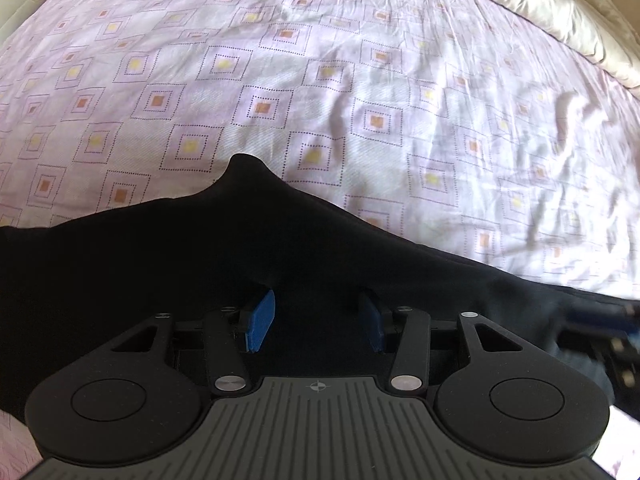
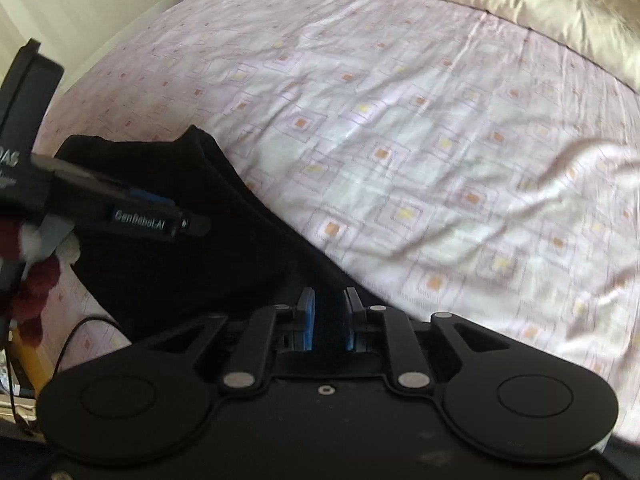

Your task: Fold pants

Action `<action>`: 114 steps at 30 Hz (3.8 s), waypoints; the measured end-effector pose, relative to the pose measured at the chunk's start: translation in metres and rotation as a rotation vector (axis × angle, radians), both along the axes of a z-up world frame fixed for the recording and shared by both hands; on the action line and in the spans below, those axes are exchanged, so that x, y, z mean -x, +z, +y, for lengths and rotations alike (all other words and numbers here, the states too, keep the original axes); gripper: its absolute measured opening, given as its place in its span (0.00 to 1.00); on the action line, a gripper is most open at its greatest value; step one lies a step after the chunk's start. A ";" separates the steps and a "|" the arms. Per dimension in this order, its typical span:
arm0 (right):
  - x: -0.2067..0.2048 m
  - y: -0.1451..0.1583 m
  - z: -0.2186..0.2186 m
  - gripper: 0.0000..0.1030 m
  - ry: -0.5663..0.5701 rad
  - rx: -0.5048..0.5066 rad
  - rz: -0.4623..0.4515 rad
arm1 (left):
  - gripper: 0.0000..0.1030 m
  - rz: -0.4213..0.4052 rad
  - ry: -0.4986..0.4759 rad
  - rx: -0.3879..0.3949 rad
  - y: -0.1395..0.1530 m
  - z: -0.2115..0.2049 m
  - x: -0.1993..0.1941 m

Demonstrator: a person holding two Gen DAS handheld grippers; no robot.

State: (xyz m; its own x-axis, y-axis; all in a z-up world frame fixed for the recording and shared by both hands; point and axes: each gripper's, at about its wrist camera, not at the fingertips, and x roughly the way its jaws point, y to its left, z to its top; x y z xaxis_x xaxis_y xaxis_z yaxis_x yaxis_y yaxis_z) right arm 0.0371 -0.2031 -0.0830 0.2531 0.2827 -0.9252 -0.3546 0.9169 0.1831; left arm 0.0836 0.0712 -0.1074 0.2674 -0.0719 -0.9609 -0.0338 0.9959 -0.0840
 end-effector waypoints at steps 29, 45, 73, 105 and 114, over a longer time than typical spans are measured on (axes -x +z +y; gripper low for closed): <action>0.023 -0.045 -0.033 0.16 -0.351 0.211 0.125 | 0.50 0.033 -0.237 -0.071 -0.016 -0.024 -0.023; 0.062 -0.012 -0.106 0.18 -0.497 0.016 -0.027 | 0.57 0.066 -0.167 -0.159 -0.014 -0.038 -0.031; 0.091 -0.014 -0.318 0.28 -0.504 0.071 -0.045 | 0.38 -0.141 -0.276 -0.083 0.055 -0.202 0.103; 0.096 -0.009 -0.320 0.12 -0.358 0.104 -0.125 | 0.38 -0.097 -0.362 -0.033 0.040 -0.282 0.089; 0.097 -0.013 -0.368 0.39 -0.562 -0.098 -0.026 | 0.38 -0.051 -0.430 -0.030 0.020 -0.309 0.083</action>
State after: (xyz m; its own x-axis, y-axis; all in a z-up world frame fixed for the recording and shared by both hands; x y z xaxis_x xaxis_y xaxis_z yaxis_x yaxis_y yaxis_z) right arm -0.0603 -0.5710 -0.0960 0.4113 0.1818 -0.8932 0.1775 0.9452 0.2741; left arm 0.0001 -0.2374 -0.0872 0.2668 -0.1592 -0.9505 0.3880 0.9205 -0.0453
